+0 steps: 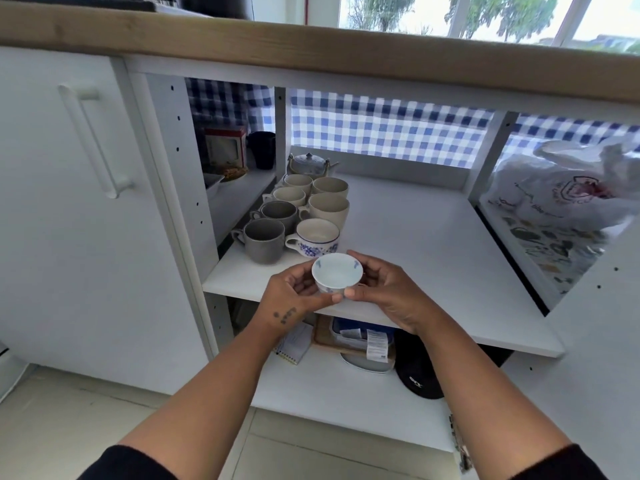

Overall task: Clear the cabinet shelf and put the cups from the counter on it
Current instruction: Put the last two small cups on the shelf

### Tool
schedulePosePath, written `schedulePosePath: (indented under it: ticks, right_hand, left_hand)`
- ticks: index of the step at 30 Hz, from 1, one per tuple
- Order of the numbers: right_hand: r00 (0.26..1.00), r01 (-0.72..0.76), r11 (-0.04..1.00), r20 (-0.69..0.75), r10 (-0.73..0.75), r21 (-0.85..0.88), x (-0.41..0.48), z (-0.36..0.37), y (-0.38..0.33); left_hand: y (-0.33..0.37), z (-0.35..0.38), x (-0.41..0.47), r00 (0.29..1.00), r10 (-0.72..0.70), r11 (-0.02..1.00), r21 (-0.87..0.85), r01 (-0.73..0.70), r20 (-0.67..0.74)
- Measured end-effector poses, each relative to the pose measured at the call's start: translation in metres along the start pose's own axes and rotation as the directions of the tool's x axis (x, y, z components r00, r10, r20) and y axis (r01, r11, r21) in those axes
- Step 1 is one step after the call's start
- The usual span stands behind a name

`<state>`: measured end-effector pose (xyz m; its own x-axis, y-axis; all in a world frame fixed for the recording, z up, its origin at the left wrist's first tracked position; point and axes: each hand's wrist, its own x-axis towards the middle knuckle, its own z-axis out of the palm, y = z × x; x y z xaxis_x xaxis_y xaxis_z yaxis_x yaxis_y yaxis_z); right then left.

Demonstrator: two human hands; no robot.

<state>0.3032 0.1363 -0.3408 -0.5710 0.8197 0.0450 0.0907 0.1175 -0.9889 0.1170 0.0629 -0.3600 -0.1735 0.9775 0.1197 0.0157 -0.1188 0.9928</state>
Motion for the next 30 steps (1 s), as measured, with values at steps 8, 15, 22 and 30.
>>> schedulePosePath:
  ticks: [8,15,22,30]
  right_hand:
    - [0.986,0.003,0.974,-0.161,-0.041,-0.227,0.005,-0.009,0.012]
    - [0.871,-0.089,0.93,-0.481,-0.101,-0.357,0.038,-0.009,0.011]
    - [0.849,-0.165,0.897,-0.521,-0.082,-0.411,0.051,-0.007,0.012]
    - [0.864,-0.207,0.883,-0.501,-0.037,-0.421,0.047,-0.002,0.01]
  left_hand:
    - [-0.007,0.006,0.012,0.999,0.008,0.983,0.183,-0.014,0.033]
    - [-0.039,0.006,-0.007,0.951,0.188,0.22,0.933,-0.285,0.247]
    - [-0.038,0.008,-0.007,0.957,0.177,0.229,0.937,-0.265,0.228]
    - [-0.038,0.01,-0.01,0.963,0.182,0.258,0.936,-0.24,0.197]
